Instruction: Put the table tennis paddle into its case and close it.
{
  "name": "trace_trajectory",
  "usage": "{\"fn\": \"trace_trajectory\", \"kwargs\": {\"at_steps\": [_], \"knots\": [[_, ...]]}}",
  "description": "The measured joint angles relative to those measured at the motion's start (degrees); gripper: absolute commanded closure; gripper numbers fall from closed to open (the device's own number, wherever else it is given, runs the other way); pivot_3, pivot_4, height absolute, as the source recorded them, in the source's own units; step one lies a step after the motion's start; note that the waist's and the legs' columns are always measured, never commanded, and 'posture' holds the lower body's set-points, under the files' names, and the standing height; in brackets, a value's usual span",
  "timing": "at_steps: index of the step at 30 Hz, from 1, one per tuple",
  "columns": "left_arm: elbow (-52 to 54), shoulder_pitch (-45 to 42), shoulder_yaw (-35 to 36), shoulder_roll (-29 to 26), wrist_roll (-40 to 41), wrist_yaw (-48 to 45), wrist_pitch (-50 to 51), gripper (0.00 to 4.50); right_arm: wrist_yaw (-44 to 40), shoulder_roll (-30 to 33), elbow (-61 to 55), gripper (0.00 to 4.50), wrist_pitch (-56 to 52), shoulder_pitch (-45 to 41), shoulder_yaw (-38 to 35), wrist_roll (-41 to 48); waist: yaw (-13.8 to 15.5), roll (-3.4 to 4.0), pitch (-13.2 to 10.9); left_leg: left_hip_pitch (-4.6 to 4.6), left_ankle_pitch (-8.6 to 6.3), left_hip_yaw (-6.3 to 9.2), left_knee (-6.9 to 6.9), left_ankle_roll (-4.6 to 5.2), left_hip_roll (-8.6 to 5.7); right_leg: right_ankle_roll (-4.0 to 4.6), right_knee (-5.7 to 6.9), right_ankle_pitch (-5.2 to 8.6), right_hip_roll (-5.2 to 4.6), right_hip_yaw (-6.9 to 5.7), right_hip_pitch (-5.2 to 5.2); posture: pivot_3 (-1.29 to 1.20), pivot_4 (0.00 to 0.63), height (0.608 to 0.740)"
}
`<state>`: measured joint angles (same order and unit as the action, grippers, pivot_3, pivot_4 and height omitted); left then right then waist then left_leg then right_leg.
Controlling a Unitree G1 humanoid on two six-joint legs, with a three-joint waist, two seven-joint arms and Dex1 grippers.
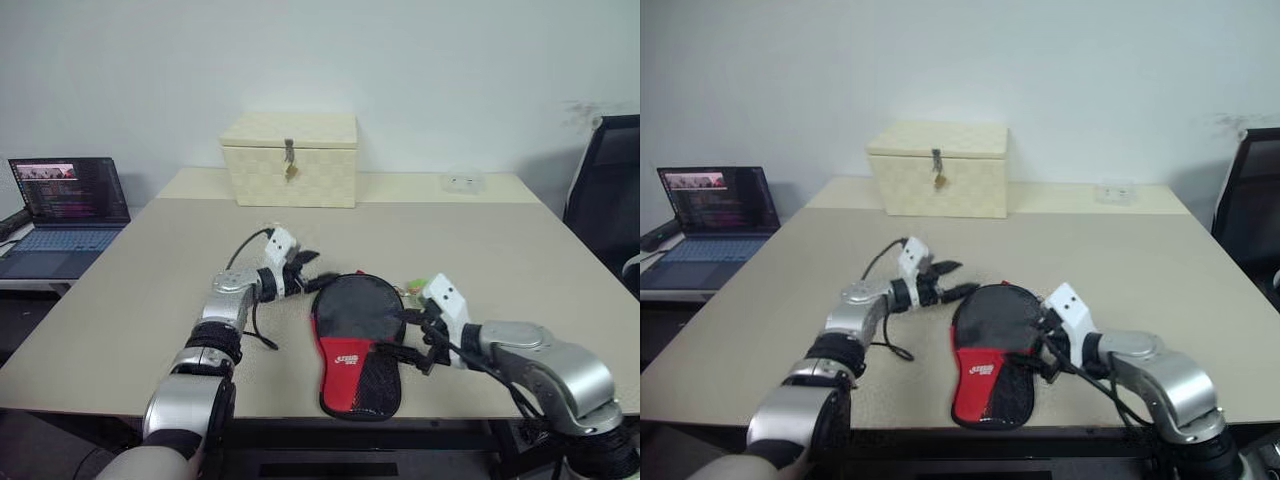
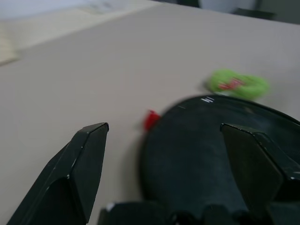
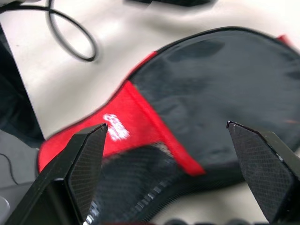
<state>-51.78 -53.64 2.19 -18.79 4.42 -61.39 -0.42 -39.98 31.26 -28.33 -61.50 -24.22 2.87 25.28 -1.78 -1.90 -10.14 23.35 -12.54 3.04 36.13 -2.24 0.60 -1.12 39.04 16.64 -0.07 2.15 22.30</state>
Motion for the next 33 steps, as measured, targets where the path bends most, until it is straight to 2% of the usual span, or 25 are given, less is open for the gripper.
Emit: {"fn": "trace_trajectory", "kwargs": {"at_steps": [4, 9, 16, 26, 29, 33], "knots": [[3.7, 0.1, -2.7, 0.2, -0.2, -2.1, 1.1, 0.34, -1.2, 3.7, 3.6, 0.0, 5.2, -1.0, 0.2, -1.1, 0.0, 0.0, 0.0, -0.02, 0.0, -0.08, 0.01, 0.01, -0.02, -0.01, 0.01, 0.0, 0.01, 0.06, -0.01, 0.0, 0.15, 0.74], [2.9, 0.2, -7.0, 1.5, -1.9, -3.3, -0.9, 0.34, 0.5, 8.8, 15.7, 0.0, 19.7, -2.5, 3.4, -12.5, 0.0, -0.01, 0.0, -0.02, 0.0, -0.11, 0.01, 0.01, -0.05, -0.02, -0.02, -0.01, 0.02, 0.08, 0.0, 0.0, 0.15, 0.74], [0.9, 0.2, -9.2, 3.3, -1.9, -8.9, -3.8, 0.34, -0.4, 7.5, 29.0, 0.0, 31.7, -4.8, 9.6, -20.2, -0.2, 0.02, 0.0, -0.04, 0.0, -0.18, 0.02, 0.01, -0.04, 0.0, 0.01, -0.01, 0.12, 0.14, 0.02, 0.0, 0.15, 0.74], [-2.3, 0.2, -9.3, 3.6, -1.9, -11.5, -5.3, 0.34, 0.1, 1.8, 44.9, 0.0, 42.2, -11.7, 12.0, -27.1, -0.1, 0.02, 0.0, -0.03, 0.0, -0.16, 0.04, 0.01, -0.01, 0.01, 0.02, -0.02, 0.1, 0.13, 0.02, 0.0, 0.15, 0.74], [-2.3, 0.2, -9.3, 3.8, -1.9, -12.0, -5.4, 0.3, 0.1, 0.2, 48.5, 0.61, 43.6, -13.6, 12.1, -28.6, -0.1, 0.02, 0.0, -0.09, 0.0, -0.19, 0.06, 0.01, 0.01, 0.01, 0.06, -0.03, 0.08, 0.17, -0.02, 0.0, 0.15, 0.74], [-2.9, 0.5, -10.0, 4.1, -2.0, -13.0, -6.3, 0.3, -1.2, -0.5, 49.9, 1.91, 43.9, -14.2, 12.4, -28.9, -0.1, 0.03, 0.0, -0.17, 0.01, -0.18, 0.09, 0.01, -0.01, 0.03, 0.12, -0.04, 0.08, 0.16, -0.08, 0.0, 0.15, 0.74]]}}
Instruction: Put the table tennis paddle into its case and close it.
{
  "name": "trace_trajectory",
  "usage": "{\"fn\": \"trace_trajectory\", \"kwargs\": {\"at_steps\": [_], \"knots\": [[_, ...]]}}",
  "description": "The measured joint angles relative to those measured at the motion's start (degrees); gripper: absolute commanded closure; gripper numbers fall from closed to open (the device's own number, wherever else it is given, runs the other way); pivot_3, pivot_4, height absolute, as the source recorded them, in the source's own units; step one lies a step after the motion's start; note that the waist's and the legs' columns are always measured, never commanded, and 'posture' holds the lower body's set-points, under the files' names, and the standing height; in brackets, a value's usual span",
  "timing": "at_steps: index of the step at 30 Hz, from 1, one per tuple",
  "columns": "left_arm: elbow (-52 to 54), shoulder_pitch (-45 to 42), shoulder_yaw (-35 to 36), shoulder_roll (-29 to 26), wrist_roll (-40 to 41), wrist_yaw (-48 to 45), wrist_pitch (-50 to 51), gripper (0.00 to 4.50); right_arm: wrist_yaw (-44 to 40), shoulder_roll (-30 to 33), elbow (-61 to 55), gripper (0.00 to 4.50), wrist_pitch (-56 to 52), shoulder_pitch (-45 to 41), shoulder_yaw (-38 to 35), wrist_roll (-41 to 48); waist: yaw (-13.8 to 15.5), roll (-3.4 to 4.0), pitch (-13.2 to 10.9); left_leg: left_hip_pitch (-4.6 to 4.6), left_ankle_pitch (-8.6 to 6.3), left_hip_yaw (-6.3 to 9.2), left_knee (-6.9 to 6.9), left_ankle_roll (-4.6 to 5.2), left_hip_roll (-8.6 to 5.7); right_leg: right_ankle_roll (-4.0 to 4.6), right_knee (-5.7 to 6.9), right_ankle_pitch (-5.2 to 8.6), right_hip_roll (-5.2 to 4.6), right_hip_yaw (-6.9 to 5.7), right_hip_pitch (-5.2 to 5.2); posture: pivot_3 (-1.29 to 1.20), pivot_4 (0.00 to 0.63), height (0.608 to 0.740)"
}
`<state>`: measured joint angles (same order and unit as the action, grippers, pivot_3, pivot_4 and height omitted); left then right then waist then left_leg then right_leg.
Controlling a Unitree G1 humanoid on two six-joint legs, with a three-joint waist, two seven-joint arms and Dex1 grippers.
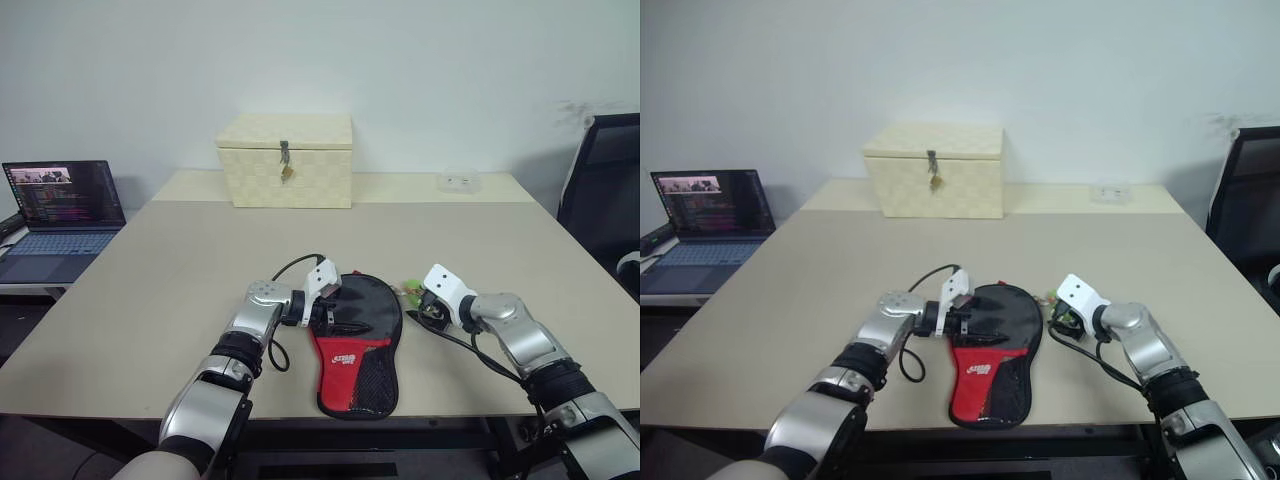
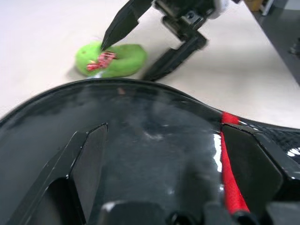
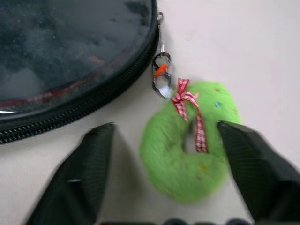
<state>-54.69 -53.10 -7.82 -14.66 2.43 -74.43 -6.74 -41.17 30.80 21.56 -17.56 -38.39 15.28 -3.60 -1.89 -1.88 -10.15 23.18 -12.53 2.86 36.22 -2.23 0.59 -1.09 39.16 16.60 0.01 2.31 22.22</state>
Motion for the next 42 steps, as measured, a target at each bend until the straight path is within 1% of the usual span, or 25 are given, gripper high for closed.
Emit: {"fn": "trace_trajectory", "kwargs": {"at_steps": [7, 8, 15, 23, 27, 31, 34, 38, 42], "knots": [[-4.4, -0.4, -1.0, 0.3, -2.1, 1.0, -3.1, 0.3, -1.4, 1.3, -1.2, 4.35, -0.8, 0.6, -0.1, -1.8, 0.1, 0.0, 0.0, 0.03, 0.0, 0.01, -0.01, 0.0, 0.0, 0.0, -0.04, 0.0, -0.02, 0.0, 0.01, 0.0, 0.15, 0.74], [-5.0, -0.8, -1.4, 0.4, -2.8, 1.3, -4.0, 0.3, -1.7, 1.8, -2.4, 4.48, -1.2, 1.1, -0.2, -1.9, 0.1, 0.01, 0.0, 0.03, 0.0, 0.01, -0.01, 0.0, -0.01, 0.0, -0.04, 0.0, -0.02, 0.0, 0.01, 0.0, 0.15, 0.74], [-7.8, -1.9, -2.1, 1.3, -4.6, 1.9, -8.8, 0.3, -3.9, 4.6, -11.5, 4.48, -5.5, 4.9, -1.0, -1.8, 0.2, 0.04, 0.0, 0.01, 0.0, 0.02, 0.0, 0.0, -0.03, -0.01, -0.04, 0.0, -0.03, -0.03, -0.04, 0.0, 0.15, 0.74], [-9.5, -2.4, -2.6, 1.7, -4.9, 1.2, -12.0, 0.3, -7.2, 9.4, -25.3, 4.48, -12.9, 13.0, -3.2, 0.7, 0.4, 0.08, 0.1, -0.04, -0.01, 0.05, -0.01, 0.01, -0.07, -0.02, -0.09, 0.01, -0.05, -0.05, -0.12, 0.0, 0.15, 0.74], [-10.3, -2.4, -2.5, 1.9, -4.8, 1.2, -12.0, 0.3, -9.2, 12.0, -31.9, 4.48, -16.7, 16.9, -5.0, 3.2, 0.5, 0.1, 0.1, -0.17, -0.01, 0.04, -0.02, 0.01, -0.1, -0.06, -0.13, 0.04, -0.05, -0.04, -0.27, 0.0, 0.15, 0.74], [-10.5, -2.2, -2.5, 2.1, -4.8, 1.4, -12.0, 0.3, -11.5, 15.4, -36.9, 4.48, -19.6, 19.9, -6.5, 6.0, 0.4, 0.11, 0.1, -0.3, -0.01, 0.08, -0.02, 0.01, -0.09, -0.29, -0.16, 0.17, -0.05, -0.08, -0.45, 0.0, 0.15, 0.74], [-10.6, -2.0, -2.4, 2.1, -4.8, 1.8, -11.9, 0.3, -14.1, 17.7, -42.5, 4.48, -22.5, 22.4, -7.4, 9.6, 0.4, 0.12, 0.1, -0.33, -0.02, 0.09, -0.02, 0.01, -0.09, -0.31, -0.17, 0.18, -0.05, -0.07, -0.48, 0.0, 0.15, 0.74], [-10.6, -1.9, -2.4, 2.2, -4.8, 2.5, -11.3, 0.3, -15.6, 17.9, -48.8, 4.48, -25.6, 24.4, -7.0, 12.9, 0.4, 0.11, 0.1, -0.37, -0.01, 0.11, 0.0, 0.01, -0.08, -0.32, -0.17, 0.19, -0.05, -0.09, -0.55, 0.0, 0.15, 0.74], [-10.6, -1.8, -2.4, 2.3, -4.8, 2.7, -11.2, 0.3, -16.3, 18.7, -52.9, 4.48, -26.8, 26.4, -5.2, 14.2, 0.4, 0.1, 0.2, -0.4, -0.02, 0.14, 0.02, 0.01, -0.07, -0.33, -0.19, 0.19, -0.05, -0.12, -0.6, 0.0, 0.15, 0.74]]}}
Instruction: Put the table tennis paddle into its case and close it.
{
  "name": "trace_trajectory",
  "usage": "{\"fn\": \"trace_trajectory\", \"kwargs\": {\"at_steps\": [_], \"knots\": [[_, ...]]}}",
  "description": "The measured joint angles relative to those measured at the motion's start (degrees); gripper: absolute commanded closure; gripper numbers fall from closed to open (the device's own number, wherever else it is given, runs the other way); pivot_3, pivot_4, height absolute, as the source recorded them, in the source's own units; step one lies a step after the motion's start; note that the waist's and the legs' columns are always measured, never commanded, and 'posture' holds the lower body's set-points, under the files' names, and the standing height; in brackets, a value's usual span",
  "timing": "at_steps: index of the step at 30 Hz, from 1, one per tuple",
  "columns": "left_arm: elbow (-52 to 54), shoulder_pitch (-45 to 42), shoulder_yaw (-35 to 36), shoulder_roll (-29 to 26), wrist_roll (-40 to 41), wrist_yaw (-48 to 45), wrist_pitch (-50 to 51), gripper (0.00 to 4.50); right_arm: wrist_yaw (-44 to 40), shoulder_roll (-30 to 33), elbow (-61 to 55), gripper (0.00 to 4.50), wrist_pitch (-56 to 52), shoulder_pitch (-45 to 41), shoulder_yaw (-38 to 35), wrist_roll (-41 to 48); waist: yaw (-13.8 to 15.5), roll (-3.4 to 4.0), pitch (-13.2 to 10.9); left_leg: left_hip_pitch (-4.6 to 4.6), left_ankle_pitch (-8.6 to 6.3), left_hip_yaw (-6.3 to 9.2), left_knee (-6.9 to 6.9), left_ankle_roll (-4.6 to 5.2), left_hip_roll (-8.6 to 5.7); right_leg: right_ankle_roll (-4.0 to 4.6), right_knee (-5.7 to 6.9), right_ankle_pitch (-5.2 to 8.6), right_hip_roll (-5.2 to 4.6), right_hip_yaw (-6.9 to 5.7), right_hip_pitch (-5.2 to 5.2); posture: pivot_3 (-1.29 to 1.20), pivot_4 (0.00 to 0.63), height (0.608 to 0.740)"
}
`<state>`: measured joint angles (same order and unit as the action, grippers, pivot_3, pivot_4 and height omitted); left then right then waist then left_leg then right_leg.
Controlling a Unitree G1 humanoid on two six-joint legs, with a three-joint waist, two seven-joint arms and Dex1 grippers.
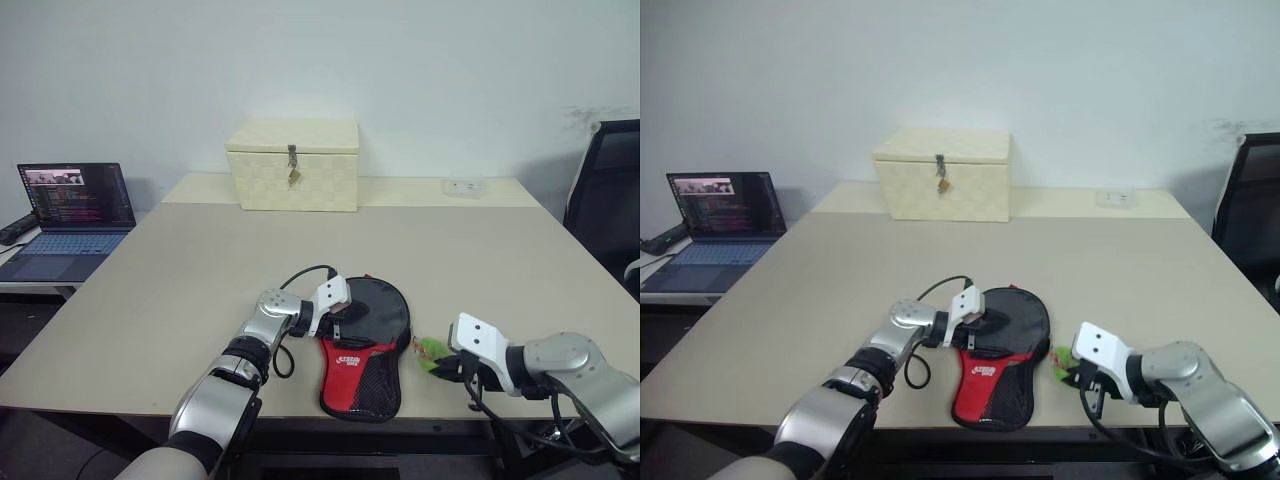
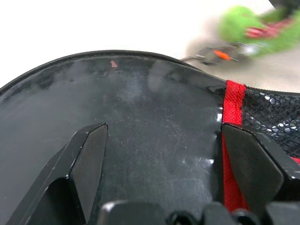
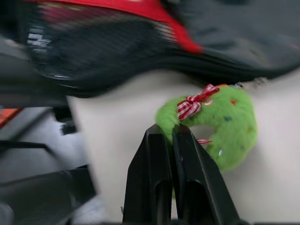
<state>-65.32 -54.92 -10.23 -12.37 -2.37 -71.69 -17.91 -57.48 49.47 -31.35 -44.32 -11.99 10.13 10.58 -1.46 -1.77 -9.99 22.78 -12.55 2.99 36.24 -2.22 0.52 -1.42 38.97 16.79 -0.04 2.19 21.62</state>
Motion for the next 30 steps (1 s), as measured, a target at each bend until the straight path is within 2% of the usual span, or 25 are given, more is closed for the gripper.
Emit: {"fn": "trace_trajectory", "kwargs": {"at_steps": [6, 12, 25, 30], "knots": [[-0.1, 0.0, 0.0, 0.3, 0.0, 0.7, 0.2, 0.3, -2.1, 5.3, -9.0, 4.48, -4.1, 4.6, -1.1, 5.8, 0.1, 0.0, 0.0, 0.0, 0.0, 0.05, 0.01, 0.0, 0.01, -0.02, -0.04, 0.01, -0.02, -0.04, -0.06, 0.0, 0.15, 0.74], [-0.6, -0.3, 0.0, 0.9, 0.0, 1.3, 0.5, 0.3, -2.1, 7.3, -13.8, 4.48, -5.9, 8.2, -2.0, 8.8, 0.4, -0.03, 0.1, -0.01, -0.01, 0.1, 0.01, -0.01, -0.02, -0.06, -0.13, 0.03, -0.08, -0.1, -0.15, 0.0, 0.15, 0.74], [-2.6, -2.0, -0.3, 3.2, -1.5, 4.3, 0.9, 0.3, 3.4, 5.8, -21.8, 4.48, -10.8, 12.0, 2.5, 15.3, 0.5, -0.07, 0.1, -0.04, -0.01, 0.09, 0.13, -0.01, 0.01, -0.13, -0.19, 0.03, -0.08, -0.09, -0.23, 0.0, 0.15, 0.74], [-2.9, -2.3, -0.4, 3.7, -2.2, 4.8, 0.3, 0.3, 7.3, 3.3, -22.0, 4.48, -12.3, 10.2, 3.9, 15.7, 0.5, -0.08, 0.2, -0.05, -0.01, 0.06, 0.13, -0.01, 0.03, -0.13, -0.19, 0.03, -0.07, -0.06, -0.22, 0.0, 0.15, 0.74]]}}
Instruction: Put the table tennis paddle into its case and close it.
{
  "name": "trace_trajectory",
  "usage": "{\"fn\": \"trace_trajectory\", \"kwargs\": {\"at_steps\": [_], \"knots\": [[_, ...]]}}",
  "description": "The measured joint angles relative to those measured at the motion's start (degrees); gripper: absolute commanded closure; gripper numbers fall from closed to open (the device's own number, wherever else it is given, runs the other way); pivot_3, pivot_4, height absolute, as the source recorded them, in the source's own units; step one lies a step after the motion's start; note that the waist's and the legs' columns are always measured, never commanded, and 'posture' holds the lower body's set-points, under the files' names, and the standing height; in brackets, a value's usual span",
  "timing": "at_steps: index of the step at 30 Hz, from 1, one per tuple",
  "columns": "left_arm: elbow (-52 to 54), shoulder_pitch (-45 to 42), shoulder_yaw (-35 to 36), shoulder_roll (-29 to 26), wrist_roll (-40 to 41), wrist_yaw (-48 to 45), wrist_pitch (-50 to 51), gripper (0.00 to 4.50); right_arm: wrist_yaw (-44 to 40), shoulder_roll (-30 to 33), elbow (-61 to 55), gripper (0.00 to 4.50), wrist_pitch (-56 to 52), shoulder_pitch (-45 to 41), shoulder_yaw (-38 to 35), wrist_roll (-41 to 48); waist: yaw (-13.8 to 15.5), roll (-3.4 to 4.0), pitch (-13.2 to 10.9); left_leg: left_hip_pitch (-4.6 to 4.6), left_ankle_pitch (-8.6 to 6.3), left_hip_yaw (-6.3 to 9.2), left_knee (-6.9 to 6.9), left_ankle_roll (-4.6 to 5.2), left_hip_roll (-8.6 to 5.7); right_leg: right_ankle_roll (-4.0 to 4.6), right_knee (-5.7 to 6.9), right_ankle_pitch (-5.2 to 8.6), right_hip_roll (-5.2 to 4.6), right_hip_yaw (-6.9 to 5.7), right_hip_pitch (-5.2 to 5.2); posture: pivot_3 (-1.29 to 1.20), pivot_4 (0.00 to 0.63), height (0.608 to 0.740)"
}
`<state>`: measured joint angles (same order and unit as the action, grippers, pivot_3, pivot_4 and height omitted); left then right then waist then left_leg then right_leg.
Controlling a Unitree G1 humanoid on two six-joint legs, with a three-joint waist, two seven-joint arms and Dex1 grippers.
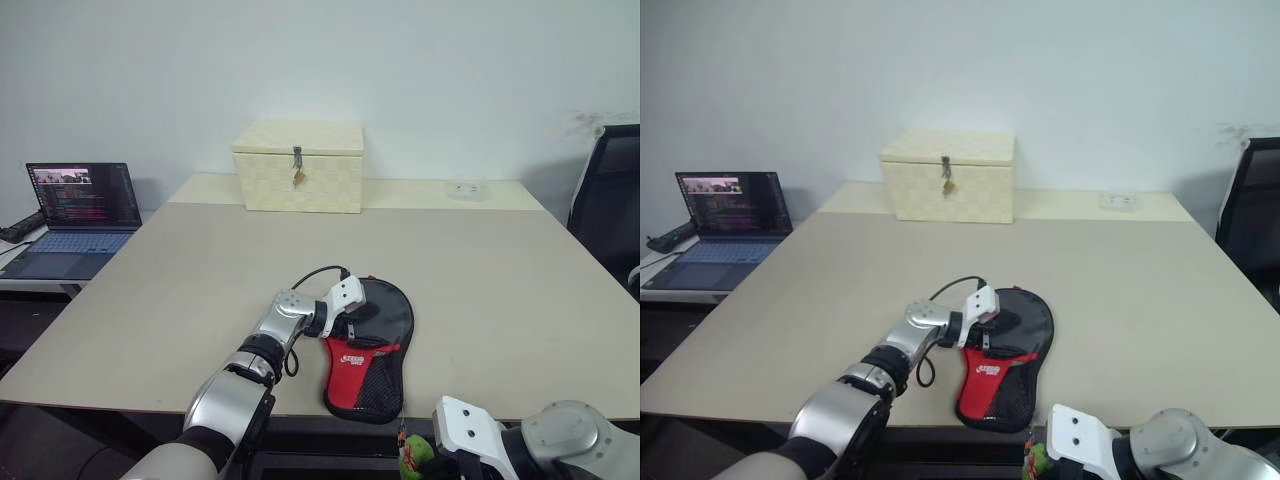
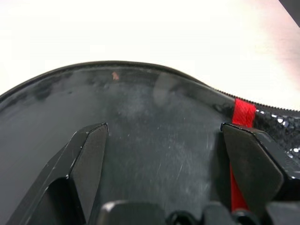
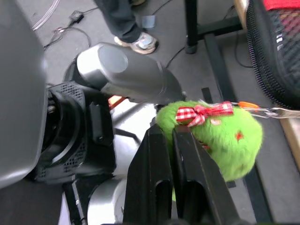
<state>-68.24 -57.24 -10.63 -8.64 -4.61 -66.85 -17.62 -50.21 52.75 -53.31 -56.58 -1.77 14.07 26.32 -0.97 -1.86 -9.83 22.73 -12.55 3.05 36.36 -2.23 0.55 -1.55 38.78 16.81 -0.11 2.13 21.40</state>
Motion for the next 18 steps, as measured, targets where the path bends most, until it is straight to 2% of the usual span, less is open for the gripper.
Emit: {"fn": "trace_trajectory", "kwargs": {"at_steps": [3, 8, 12, 15, 18], "knots": [[0.0, 0.2, 0.0, 0.0, 0.0, 0.0, -0.5, 0.3, 0.3, 0.0, 1.2, 3.77, -1.1, -2.6, -1.4, 1.9, 0.0, -0.03, 0.0, 0.01, 0.0, 0.0, 0.0, 0.0, 0.0, 0.0, -0.02, 0.0, 0.0, 0.0, -0.01, 0.0, 0.15, 0.74], [0.5, 0.8, 0.5, -0.2, 0.0, 0.3, -0.9, 0.3, 0.1, 0.5, 4.0, 2.04, -2.8, -6.2, -6.8, 5.4, 0.0, -0.03, 0.0, 0.0, 0.0, -0.01, 0.0, 0.0, 0.02, 0.0, -0.02, 0.0, 0.0, 0.0, -0.01, 0.0, 0.15, 0.74], [1.3, 2.2, 1.5, -0.9, 0.3, 1.2, -1.5, 0.3, -0.7, 0.4, 10.5, 2.04, -2.4, -11.3, -10.7, 8.2, -0.3, -0.02, 0.0, -0.06, 0.0, -0.07, 0.0, 0.01, 0.02, -0.04, -0.01, -0.03, -0.01, 0.07, -0.04, 0.0, 0.15, 0.74], [2.7, 3.9, 2.5, -1.8, 1.2, 1.7, -1.5, 0.3, 0.7, -1.2, 20.2, 2.04, 2.5, -17.2, -12.4, 5.1, -0.8, -0.04, 0.0, -0.27, 0.01, -0.15, -0.01, 0.01, 0.07, -0.06, 0.02, -0.05, -0.01, 0.16, -0.13, 0.0, 0.15, 0.74], [6.0, 6.1, 4.5, -3.5, 3.3, 1.8, -0.2, 0.3, 1.5, -5.8, 30.0, 2.04, 10.4, -21.4, -11.1, 0.9, -1.3, -0.03, 0.0, -0.33, 0.01, -0.21, -0.1, 0.01, 0.14, -0.05, 0.1, -0.04, 0.11, 0.27, -0.05, 0.0, 0.15, 0.74]]}}
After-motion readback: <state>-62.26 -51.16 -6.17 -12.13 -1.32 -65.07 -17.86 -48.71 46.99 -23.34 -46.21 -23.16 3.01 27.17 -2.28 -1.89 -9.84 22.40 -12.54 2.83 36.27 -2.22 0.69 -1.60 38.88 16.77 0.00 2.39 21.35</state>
